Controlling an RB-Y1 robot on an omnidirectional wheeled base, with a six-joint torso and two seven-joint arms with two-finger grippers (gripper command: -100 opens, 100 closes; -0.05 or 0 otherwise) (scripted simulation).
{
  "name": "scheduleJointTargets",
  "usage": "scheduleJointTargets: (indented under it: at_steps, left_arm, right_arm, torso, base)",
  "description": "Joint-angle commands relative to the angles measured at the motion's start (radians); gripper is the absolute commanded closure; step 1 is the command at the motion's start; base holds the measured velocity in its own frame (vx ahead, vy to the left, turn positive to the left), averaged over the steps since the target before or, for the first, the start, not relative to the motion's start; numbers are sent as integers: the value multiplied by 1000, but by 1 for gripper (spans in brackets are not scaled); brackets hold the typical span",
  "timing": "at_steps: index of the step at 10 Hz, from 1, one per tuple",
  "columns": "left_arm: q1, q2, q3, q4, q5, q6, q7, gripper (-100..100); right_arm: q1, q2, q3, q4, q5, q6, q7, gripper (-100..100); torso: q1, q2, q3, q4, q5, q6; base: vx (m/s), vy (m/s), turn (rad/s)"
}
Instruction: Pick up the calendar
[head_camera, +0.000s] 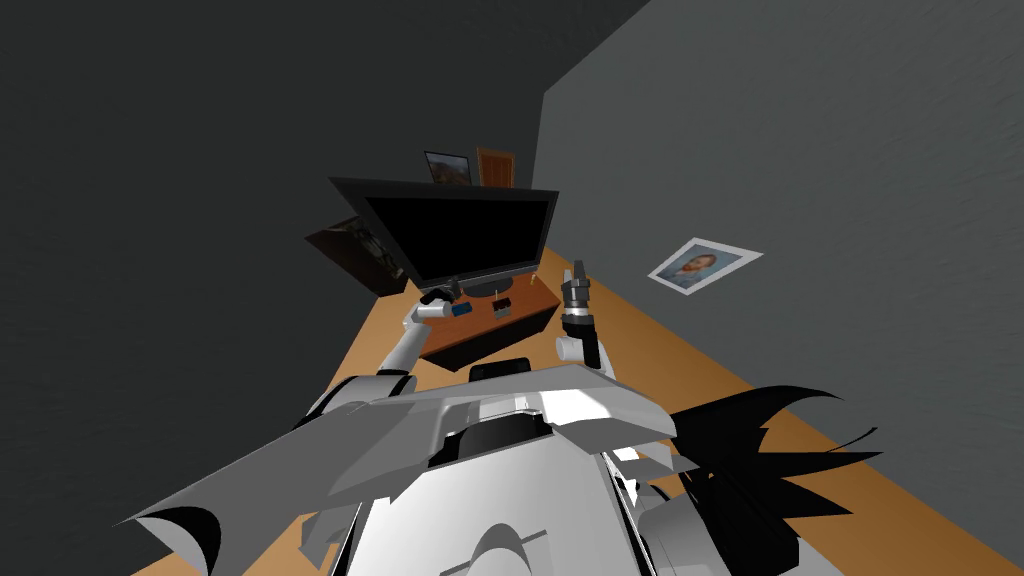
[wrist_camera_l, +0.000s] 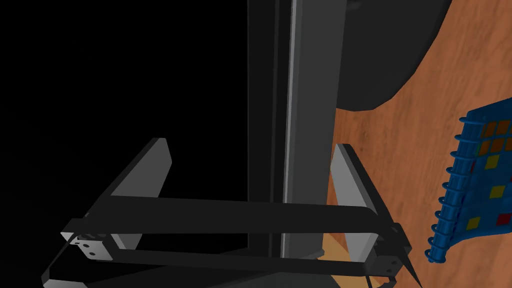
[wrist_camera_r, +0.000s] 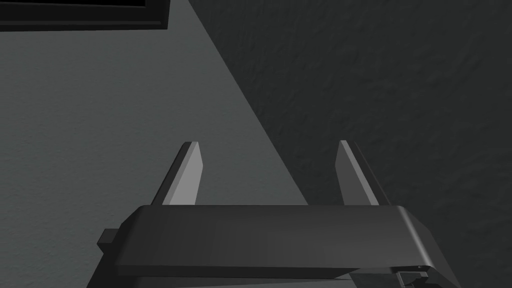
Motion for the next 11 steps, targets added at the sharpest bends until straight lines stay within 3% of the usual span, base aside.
scheduleJointTargets:
  at_steps: [1,2,3,4,5,6,7,8,11]
  left_arm:
    - [-44,0,-4,50,10,44,7,-100]
    - [-44,0,-4,74,10,44,7,-100]
    - [-85,4,-10,106,22,85,13,-100]
    - [-85,4,-10,134,22,85,13,-100]
    - [-124,8,-16,168,33,126,20,-100]
    - [-124,8,-16,194,33,126,20,-100]
    - [-162,13,-22,231,44,164,26,-100]
    - [-162,13,-22,252,44,167,26,-100]
    - [-233,24,-34,339,64,245,38,-100]
  right_arm:
    - [0,0,0,0,0,0,0,0]
    - [0,0,0,0,0,0,0,0]
    - [0,0,0,0,0,0,0,0]
    - [0,0,0,0,0,0,0,0]
    - [0,0,0,0,0,0,0,0]
    - [0,0,0,0,0,0,0,0]
    - [0,0,0,0,0,0,0,0]
    - [0,0,0,0,0,0,0,0]
    - [0,0,0,0,0,0,0,0]
  torso:
    - [0,0,0,0,0,0]
    - [0,0,0,0,0,0]
    - [0,0,0,0,0,0]
    - [0,-1,0,0,0,0]
    - [0,-1,0,0,0,0]
    - [0,-1,-1,0,0,0]
    - [-1,-1,-1,0,0,0]
    - [-1,-1,-1,0,0,0]
    - [-1,-1,-1,0,0,0]
  base:
    - [9,0,41]
    - [12,-3,19]
    - [18,-3,37]
    - [18,-3,18]
    - [24,-5,36]
    - [22,-6,19]
    - [23,-10,43]
    - [21,-9,17]
    - [22,-12,29]
